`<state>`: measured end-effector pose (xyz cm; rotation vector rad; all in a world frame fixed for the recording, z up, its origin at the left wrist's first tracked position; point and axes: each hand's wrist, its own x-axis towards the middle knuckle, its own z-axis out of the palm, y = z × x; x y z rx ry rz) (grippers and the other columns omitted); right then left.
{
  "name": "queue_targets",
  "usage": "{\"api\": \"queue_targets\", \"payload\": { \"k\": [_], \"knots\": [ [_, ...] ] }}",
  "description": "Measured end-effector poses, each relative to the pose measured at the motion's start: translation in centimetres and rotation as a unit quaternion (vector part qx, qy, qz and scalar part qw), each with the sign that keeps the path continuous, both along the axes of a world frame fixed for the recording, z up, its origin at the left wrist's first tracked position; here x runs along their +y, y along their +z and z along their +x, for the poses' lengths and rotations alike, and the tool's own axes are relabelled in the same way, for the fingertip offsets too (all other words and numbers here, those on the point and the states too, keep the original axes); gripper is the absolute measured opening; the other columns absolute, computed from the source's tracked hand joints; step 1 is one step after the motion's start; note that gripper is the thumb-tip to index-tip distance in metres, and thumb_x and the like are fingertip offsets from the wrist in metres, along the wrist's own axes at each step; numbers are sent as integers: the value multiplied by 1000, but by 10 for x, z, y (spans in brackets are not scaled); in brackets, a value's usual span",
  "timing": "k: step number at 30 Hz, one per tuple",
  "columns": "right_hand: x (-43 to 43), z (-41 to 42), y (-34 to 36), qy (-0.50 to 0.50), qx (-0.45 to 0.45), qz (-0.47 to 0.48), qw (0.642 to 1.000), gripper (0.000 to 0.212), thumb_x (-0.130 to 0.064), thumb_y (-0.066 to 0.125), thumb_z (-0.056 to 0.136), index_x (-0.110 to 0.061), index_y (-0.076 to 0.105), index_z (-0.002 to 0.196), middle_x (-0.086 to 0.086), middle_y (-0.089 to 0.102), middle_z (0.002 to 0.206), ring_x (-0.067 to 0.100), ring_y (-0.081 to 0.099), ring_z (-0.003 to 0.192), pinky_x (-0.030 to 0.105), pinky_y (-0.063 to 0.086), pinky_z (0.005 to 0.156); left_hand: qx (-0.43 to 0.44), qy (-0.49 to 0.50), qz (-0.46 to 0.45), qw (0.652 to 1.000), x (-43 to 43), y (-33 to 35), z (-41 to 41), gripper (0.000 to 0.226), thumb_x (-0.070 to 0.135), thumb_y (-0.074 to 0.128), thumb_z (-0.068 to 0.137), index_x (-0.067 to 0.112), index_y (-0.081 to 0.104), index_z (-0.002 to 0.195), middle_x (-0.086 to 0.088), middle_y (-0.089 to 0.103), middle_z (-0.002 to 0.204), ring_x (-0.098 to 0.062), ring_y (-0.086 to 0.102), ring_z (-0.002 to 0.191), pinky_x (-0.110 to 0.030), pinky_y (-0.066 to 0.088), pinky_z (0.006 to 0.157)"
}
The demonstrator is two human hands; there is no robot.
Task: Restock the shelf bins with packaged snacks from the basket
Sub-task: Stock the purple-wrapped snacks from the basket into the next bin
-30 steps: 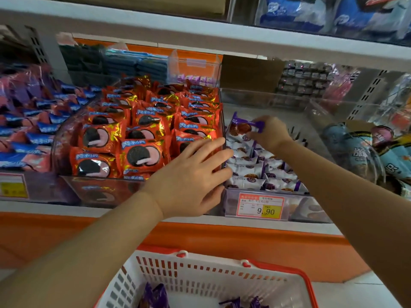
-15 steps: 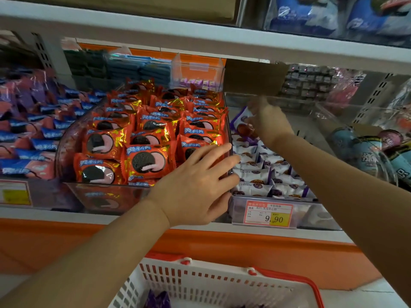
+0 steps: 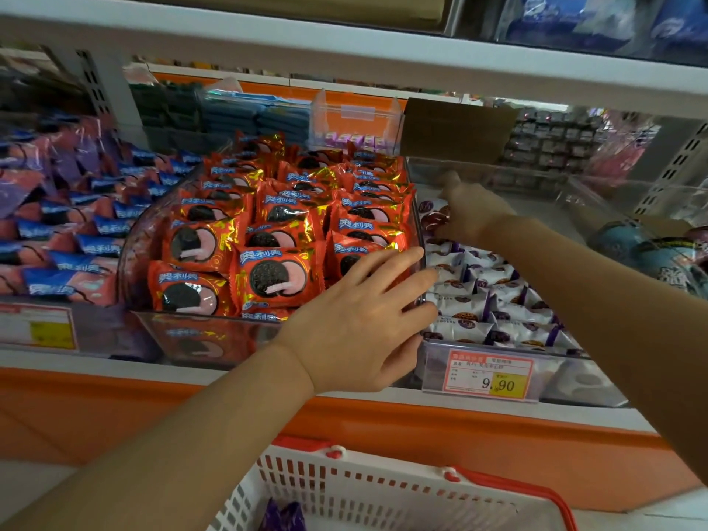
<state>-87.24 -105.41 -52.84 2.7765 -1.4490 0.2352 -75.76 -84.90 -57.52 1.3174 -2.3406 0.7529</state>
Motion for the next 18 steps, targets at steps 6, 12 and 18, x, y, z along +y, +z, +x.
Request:
{"api": "queue_targets", "payload": {
  "k": [6, 12, 18],
  "knots": [
    [-5, 12, -3, 26, 35, -124, 991, 63, -5, 61, 88, -5, 27, 141, 23, 55, 122, 39, 51, 115, 47, 46, 88, 6, -6, 1, 1000, -1, 1, 0, 29, 27, 47, 86, 11, 67, 100, -14, 58, 126, -35, 39, 127, -43, 22, 109],
    [-9, 14, -14, 14, 61, -163, 985, 49, -8, 58, 90, -11, 40, 135, 20, 44, 135, 36, 43, 124, 45, 44, 91, 10, -13, -7, 1000, -2, -1, 1, 28, 26, 49, 85, 11, 67, 99, -15, 59, 126, -36, 40, 127, -44, 23, 109],
    [-14, 18, -18, -17, 81, -163, 983, 59, -14, 63, 89, -14, 32, 140, 21, 34, 140, 41, 55, 110, 44, 49, 82, 10, -16, -14, 1000, -1, -1, 1, 25, 25, 51, 85, 10, 66, 99, -15, 59, 124, -36, 40, 126, -44, 24, 109]
  ]
}}
